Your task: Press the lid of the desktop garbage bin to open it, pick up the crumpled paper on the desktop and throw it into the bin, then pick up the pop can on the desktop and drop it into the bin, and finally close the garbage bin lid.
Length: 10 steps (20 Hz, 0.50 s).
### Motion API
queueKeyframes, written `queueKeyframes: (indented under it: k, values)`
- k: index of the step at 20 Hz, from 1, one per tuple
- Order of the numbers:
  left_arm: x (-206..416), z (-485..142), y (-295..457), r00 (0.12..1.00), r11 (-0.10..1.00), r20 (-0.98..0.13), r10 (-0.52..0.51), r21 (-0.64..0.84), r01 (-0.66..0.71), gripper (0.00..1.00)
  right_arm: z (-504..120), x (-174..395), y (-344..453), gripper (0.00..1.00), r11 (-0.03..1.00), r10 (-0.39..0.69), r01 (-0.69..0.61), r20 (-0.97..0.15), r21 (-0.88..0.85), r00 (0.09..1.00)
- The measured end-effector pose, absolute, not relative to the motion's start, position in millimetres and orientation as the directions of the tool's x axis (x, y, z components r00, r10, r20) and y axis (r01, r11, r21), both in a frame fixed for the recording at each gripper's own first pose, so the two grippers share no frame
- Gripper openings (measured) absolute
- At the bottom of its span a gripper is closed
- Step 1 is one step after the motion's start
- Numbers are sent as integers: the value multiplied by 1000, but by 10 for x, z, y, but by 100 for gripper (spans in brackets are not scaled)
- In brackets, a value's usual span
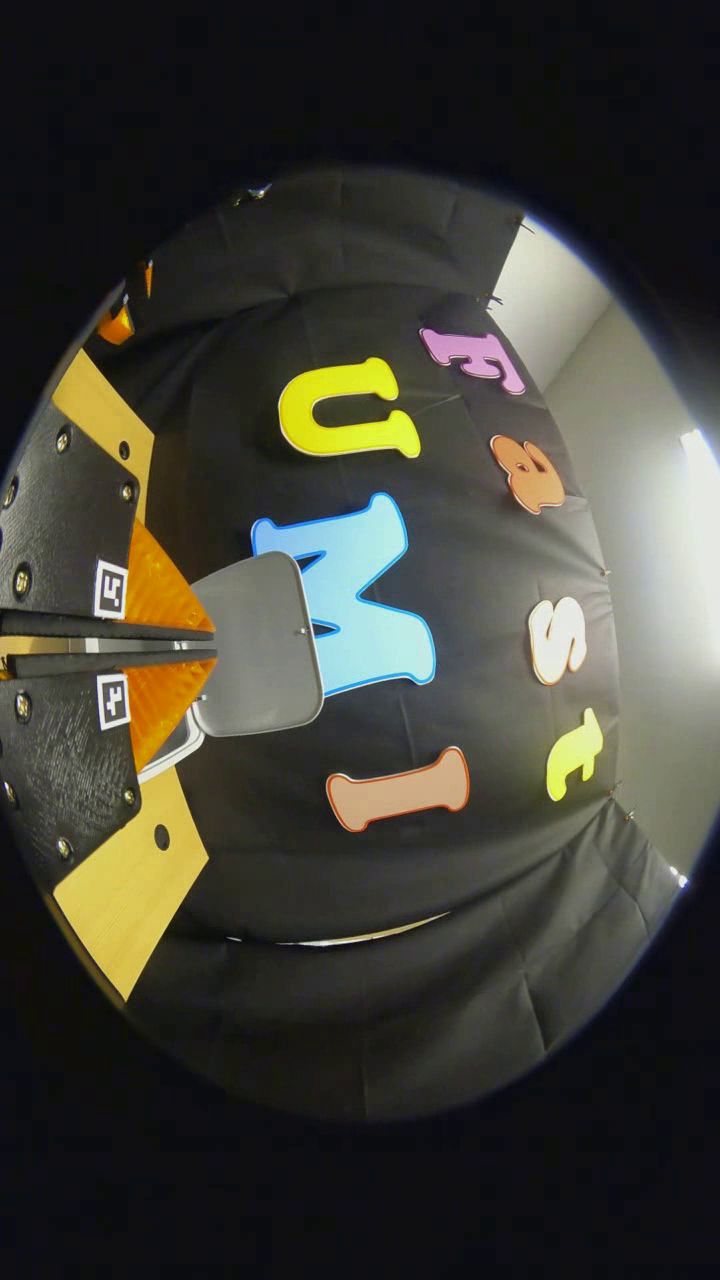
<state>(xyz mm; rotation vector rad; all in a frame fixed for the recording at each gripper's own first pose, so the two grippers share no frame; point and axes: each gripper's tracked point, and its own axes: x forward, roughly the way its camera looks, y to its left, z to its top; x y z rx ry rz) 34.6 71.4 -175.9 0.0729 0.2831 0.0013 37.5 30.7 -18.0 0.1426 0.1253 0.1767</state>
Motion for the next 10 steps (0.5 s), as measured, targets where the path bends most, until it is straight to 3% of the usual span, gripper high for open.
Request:
queueKeyframes:
  k: [10]
  values:
    - [180, -2745, 780, 898, 997, -440, 10, 79, 27, 96, -367, 447, 534, 6, 971, 228, -211, -163, 115, 960]
